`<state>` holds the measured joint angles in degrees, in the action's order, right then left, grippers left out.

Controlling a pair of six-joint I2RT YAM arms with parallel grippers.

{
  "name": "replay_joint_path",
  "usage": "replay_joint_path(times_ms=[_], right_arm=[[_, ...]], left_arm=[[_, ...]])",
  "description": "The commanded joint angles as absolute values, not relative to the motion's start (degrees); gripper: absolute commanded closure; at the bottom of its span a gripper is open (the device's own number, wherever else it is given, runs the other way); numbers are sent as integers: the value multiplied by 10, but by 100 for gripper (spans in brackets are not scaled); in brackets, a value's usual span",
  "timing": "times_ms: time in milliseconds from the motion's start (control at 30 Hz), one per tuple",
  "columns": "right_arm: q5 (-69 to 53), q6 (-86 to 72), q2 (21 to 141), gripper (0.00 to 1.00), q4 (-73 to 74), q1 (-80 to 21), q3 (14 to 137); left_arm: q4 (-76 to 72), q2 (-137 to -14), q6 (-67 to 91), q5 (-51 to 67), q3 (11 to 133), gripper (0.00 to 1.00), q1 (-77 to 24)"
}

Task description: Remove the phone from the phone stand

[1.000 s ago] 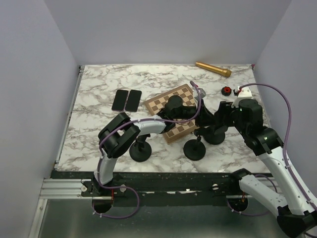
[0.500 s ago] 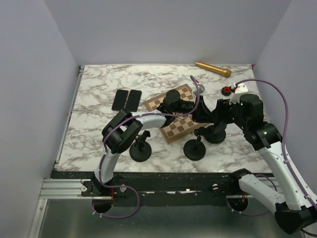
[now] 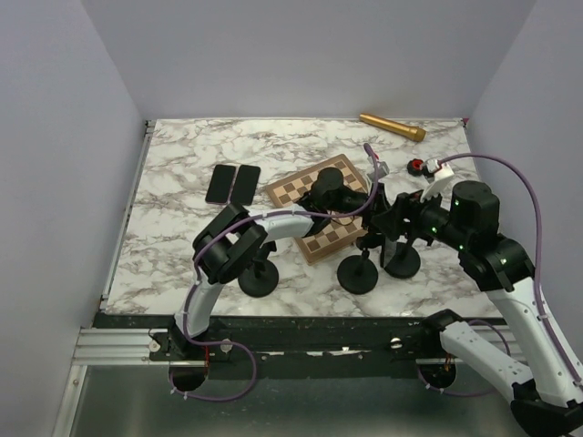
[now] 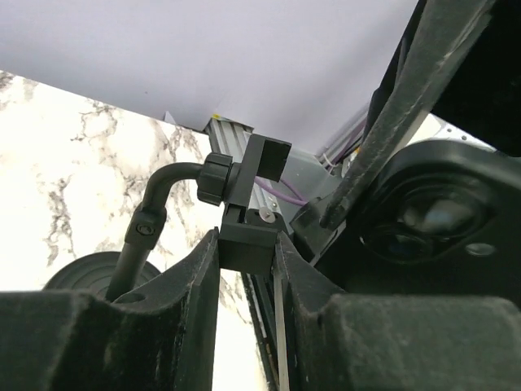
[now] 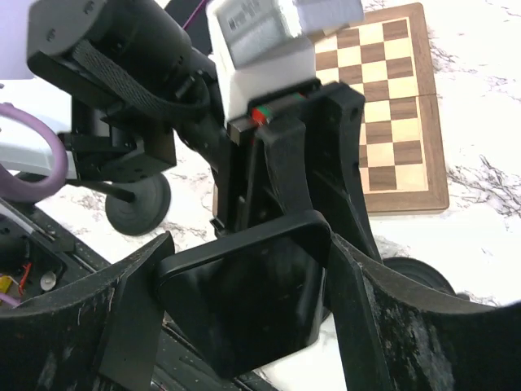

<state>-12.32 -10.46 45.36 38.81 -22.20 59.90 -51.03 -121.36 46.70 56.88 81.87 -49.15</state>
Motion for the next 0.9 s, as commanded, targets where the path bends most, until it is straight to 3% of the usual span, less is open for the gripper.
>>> replay_joint_path(times_ms=[0, 233, 467, 533, 867], right_arm=[[-163, -125, 440, 99, 350, -224, 602], [-124, -142, 425, 99, 369, -224, 625], [-110, -162, 403, 99, 396, -224, 678], [-96, -172, 406, 99, 402, -223, 695], [53, -258, 426, 99, 381, -224, 735]], left_arm=[[-444, -1190, 445, 529, 807, 79, -508], [-413, -1146, 425, 502, 786, 53, -508], [-340, -1095, 404, 467, 797, 40, -500], [-326, -1080, 403, 456, 800, 33, -496], [-158, -907, 383, 305, 745, 25, -440]])
